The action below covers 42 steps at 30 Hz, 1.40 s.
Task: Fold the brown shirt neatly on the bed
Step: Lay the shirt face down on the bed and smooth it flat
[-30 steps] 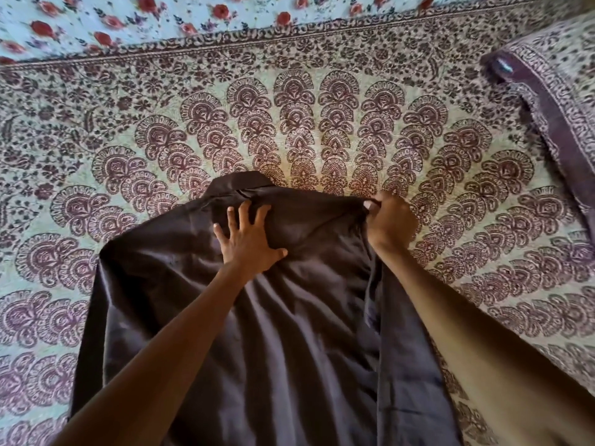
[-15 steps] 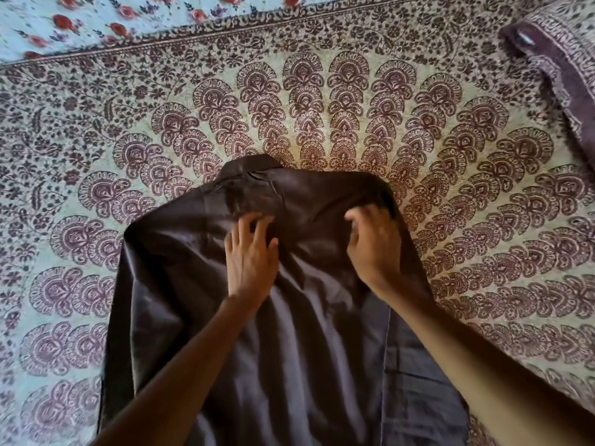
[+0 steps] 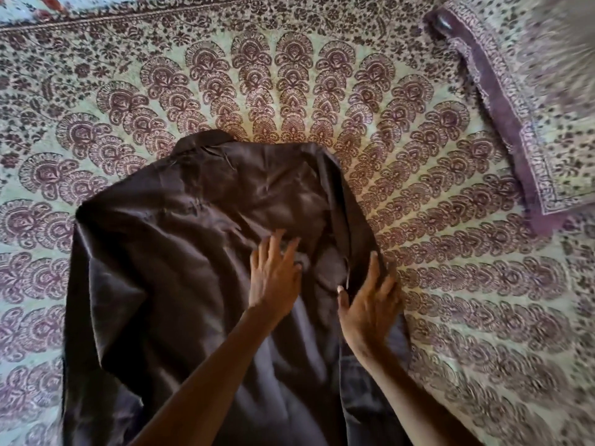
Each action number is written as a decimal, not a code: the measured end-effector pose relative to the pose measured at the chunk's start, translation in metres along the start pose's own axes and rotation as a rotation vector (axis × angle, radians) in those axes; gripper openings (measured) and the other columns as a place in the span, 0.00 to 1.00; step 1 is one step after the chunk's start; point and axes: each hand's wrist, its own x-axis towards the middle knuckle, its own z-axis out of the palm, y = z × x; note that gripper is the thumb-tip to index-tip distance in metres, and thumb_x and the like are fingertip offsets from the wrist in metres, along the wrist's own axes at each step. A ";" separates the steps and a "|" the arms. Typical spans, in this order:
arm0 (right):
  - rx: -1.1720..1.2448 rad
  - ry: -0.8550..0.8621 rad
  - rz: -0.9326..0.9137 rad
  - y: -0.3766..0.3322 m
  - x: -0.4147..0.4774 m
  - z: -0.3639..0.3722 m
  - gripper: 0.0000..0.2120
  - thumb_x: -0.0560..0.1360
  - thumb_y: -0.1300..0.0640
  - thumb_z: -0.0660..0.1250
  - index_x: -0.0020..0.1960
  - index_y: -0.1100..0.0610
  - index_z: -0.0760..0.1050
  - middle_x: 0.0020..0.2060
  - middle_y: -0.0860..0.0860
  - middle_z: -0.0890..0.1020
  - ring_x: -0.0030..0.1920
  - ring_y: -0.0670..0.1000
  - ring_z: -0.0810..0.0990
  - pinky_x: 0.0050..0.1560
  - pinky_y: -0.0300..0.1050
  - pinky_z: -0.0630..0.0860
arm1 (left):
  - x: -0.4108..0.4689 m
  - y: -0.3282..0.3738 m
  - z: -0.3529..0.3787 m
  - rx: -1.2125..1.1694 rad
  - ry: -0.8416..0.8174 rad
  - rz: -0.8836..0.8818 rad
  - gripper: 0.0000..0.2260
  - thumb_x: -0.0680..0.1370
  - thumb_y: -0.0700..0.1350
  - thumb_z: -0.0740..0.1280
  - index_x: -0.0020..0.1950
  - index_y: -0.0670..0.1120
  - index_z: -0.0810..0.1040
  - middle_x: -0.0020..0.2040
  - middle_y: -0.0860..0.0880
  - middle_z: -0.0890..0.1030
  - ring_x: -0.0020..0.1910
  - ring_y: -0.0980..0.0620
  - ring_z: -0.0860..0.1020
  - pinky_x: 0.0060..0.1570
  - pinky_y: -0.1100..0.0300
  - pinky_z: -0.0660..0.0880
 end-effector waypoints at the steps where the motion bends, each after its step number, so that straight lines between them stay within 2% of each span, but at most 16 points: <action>1: 0.040 -0.017 0.043 0.007 0.000 -0.001 0.38 0.70 0.45 0.72 0.74 0.55 0.61 0.70 0.62 0.69 0.64 0.65 0.72 0.60 0.60 0.71 | -0.003 0.007 0.005 0.007 -0.065 0.029 0.25 0.73 0.50 0.65 0.71 0.54 0.67 0.74 0.47 0.63 0.71 0.42 0.64 0.66 0.45 0.65; 4: 0.124 -0.035 0.007 0.027 0.019 -0.016 0.16 0.75 0.54 0.69 0.60 0.59 0.74 0.54 0.59 0.81 0.52 0.61 0.80 0.49 0.52 0.74 | -0.010 0.015 0.018 0.092 -0.193 0.041 0.28 0.75 0.53 0.66 0.74 0.56 0.62 0.78 0.48 0.55 0.77 0.41 0.53 0.71 0.39 0.58; 7: 0.097 0.093 0.012 0.053 0.071 -0.048 0.06 0.77 0.59 0.66 0.53 0.58 0.77 0.48 0.57 0.82 0.47 0.58 0.82 0.39 0.45 0.71 | -0.014 0.017 0.017 0.140 -0.202 0.024 0.30 0.76 0.53 0.65 0.76 0.56 0.57 0.79 0.48 0.51 0.78 0.40 0.49 0.72 0.36 0.54; 10: 0.150 0.245 -0.025 0.076 0.109 -0.085 0.13 0.76 0.62 0.67 0.60 0.57 0.75 0.54 0.58 0.80 0.52 0.58 0.80 0.39 0.43 0.72 | -0.029 0.026 0.013 0.175 -0.194 0.050 0.31 0.75 0.51 0.67 0.76 0.52 0.59 0.77 0.44 0.56 0.76 0.40 0.55 0.72 0.41 0.57; 12: 0.222 0.354 -0.101 0.080 0.106 -0.102 0.21 0.73 0.64 0.65 0.66 0.57 0.72 0.64 0.58 0.75 0.62 0.58 0.75 0.50 0.48 0.77 | -0.047 0.034 0.012 0.153 -0.149 0.109 0.28 0.73 0.50 0.69 0.71 0.50 0.65 0.74 0.44 0.62 0.72 0.40 0.62 0.67 0.43 0.63; 14: 0.319 0.423 -0.157 0.079 0.074 -0.109 0.20 0.72 0.64 0.63 0.64 0.57 0.72 0.64 0.58 0.74 0.65 0.59 0.73 0.58 0.50 0.76 | -0.072 0.040 0.016 0.155 -0.133 0.188 0.24 0.73 0.51 0.69 0.68 0.50 0.69 0.70 0.45 0.66 0.67 0.42 0.67 0.63 0.46 0.68; 16: 0.384 0.308 -0.198 0.083 0.025 -0.091 0.12 0.75 0.65 0.61 0.57 0.56 0.74 0.53 0.55 0.79 0.54 0.56 0.79 0.48 0.50 0.79 | -0.100 0.046 0.026 0.154 -0.170 0.233 0.23 0.74 0.51 0.68 0.68 0.50 0.69 0.69 0.47 0.66 0.67 0.43 0.69 0.62 0.48 0.69; 18: 0.334 0.041 -0.125 0.093 -0.026 -0.056 0.08 0.76 0.60 0.63 0.54 0.54 0.74 0.48 0.54 0.80 0.49 0.56 0.80 0.44 0.50 0.78 | -0.127 0.051 0.037 0.128 -0.218 0.238 0.24 0.74 0.50 0.68 0.69 0.52 0.69 0.70 0.47 0.66 0.68 0.43 0.68 0.63 0.48 0.68; 22: 0.079 -0.174 0.076 0.132 -0.101 0.001 0.26 0.74 0.48 0.68 0.68 0.57 0.66 0.64 0.57 0.72 0.62 0.60 0.73 0.56 0.57 0.72 | -0.165 0.062 0.059 0.163 -0.268 0.291 0.27 0.73 0.52 0.68 0.71 0.56 0.64 0.72 0.48 0.64 0.68 0.43 0.67 0.62 0.47 0.69; 25: 0.133 -0.164 0.188 0.172 -0.132 0.016 0.28 0.75 0.47 0.68 0.68 0.60 0.64 0.63 0.60 0.73 0.60 0.62 0.75 0.57 0.58 0.72 | -0.188 0.072 0.069 0.144 -0.282 0.324 0.27 0.72 0.54 0.68 0.70 0.56 0.66 0.71 0.50 0.65 0.68 0.45 0.67 0.60 0.47 0.71; 28: 0.215 -0.240 0.133 0.210 -0.149 0.023 0.22 0.77 0.43 0.65 0.64 0.57 0.72 0.53 0.56 0.82 0.52 0.57 0.81 0.53 0.51 0.76 | -0.219 0.084 0.081 0.105 -0.311 0.359 0.25 0.72 0.58 0.65 0.68 0.53 0.68 0.66 0.47 0.69 0.63 0.43 0.71 0.57 0.49 0.74; 30: 0.361 -0.369 0.069 0.230 -0.160 0.020 0.18 0.76 0.41 0.65 0.56 0.54 0.79 0.43 0.52 0.85 0.42 0.53 0.83 0.43 0.44 0.78 | -0.244 0.093 0.092 0.036 -0.404 0.364 0.27 0.74 0.62 0.61 0.70 0.52 0.66 0.66 0.45 0.69 0.63 0.43 0.71 0.58 0.47 0.74; 32: 0.523 -0.452 0.030 0.246 -0.168 0.013 0.14 0.75 0.44 0.69 0.48 0.55 0.83 0.37 0.49 0.84 0.37 0.53 0.82 0.34 0.40 0.72 | -0.272 0.103 0.100 0.026 -0.481 0.353 0.32 0.73 0.68 0.58 0.72 0.53 0.64 0.66 0.46 0.68 0.65 0.44 0.69 0.61 0.47 0.71; 36: 0.749 -0.590 0.142 0.266 -0.174 -0.004 0.16 0.76 0.45 0.68 0.38 0.56 0.78 0.29 0.50 0.78 0.28 0.48 0.77 0.25 0.34 0.68 | -0.314 0.128 0.107 0.067 -0.446 0.302 0.42 0.67 0.75 0.58 0.75 0.56 0.56 0.68 0.49 0.66 0.65 0.46 0.67 0.64 0.46 0.67; 38: 0.854 -0.649 0.259 0.268 -0.173 -0.010 0.16 0.77 0.45 0.67 0.37 0.56 0.76 0.31 0.51 0.78 0.28 0.45 0.76 0.26 0.33 0.68 | -0.326 0.137 0.108 0.052 -0.408 0.255 0.44 0.65 0.73 0.61 0.76 0.56 0.52 0.69 0.48 0.65 0.66 0.46 0.66 0.65 0.45 0.67; 42: 1.107 -0.756 0.473 0.264 -0.172 -0.010 0.11 0.79 0.47 0.65 0.49 0.56 0.76 0.48 0.58 0.82 0.44 0.53 0.82 0.36 0.42 0.78 | -0.340 0.150 0.112 0.076 -0.274 0.199 0.44 0.63 0.67 0.66 0.75 0.55 0.57 0.67 0.48 0.69 0.63 0.45 0.71 0.65 0.44 0.67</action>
